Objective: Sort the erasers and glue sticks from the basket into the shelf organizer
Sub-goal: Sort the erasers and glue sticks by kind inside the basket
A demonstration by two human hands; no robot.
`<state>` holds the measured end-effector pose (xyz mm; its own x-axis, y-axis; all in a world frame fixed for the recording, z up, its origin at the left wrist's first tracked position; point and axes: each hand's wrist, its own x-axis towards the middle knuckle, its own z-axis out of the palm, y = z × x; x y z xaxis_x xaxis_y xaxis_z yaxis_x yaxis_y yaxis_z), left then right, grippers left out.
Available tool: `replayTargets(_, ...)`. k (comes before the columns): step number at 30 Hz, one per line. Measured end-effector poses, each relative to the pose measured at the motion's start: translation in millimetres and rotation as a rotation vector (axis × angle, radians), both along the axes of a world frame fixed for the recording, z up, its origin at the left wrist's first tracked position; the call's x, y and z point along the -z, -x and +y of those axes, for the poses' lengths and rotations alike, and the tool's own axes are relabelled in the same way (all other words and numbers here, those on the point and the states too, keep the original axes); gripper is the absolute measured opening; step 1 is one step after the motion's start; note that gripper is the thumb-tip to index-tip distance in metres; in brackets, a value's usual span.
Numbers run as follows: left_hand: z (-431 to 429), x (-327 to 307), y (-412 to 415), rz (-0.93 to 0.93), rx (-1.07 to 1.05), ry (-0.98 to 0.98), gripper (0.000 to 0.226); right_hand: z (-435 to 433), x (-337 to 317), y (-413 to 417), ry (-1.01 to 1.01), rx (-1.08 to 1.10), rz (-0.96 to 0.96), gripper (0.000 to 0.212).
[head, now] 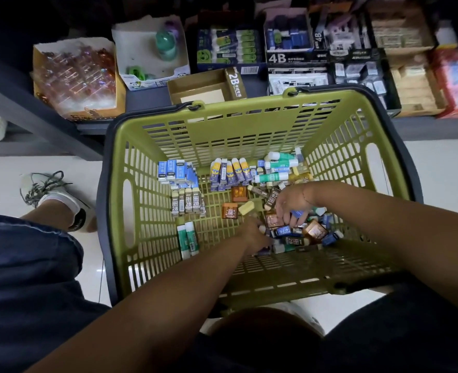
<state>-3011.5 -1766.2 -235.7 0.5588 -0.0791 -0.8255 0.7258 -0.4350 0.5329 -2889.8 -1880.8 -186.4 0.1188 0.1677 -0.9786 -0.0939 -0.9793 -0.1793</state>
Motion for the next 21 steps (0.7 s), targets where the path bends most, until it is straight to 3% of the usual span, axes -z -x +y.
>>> replayTargets(3, -3, -2, -3, 0.069, -0.019, 0.040, 0.045, -3, 5, -3, 0.033, -0.064, 0.007, 0.013)
replayTargets(8, -7, -5, 4, 0.137, 0.006, 0.205, 0.038, -5, -2, 2, -0.023, -0.281, 0.052, 0.022)
replayTargets(12, -6, -13, 2, 0.144, 0.115, 0.162, 0.038, -2, -10, 14, -0.035, -0.538, 0.034, 0.037)
replayTargets(18, 21, -7, 1, 0.184, 0.321, 0.171, 0.019, 1, -14, 28, -0.065, -0.634, -0.020, 0.034)
replayTargets(21, 28, -4, 1, 0.148, 0.340, 0.116, 0.016, 2, -18, 39, -0.062, -0.742, -0.056, 0.046)
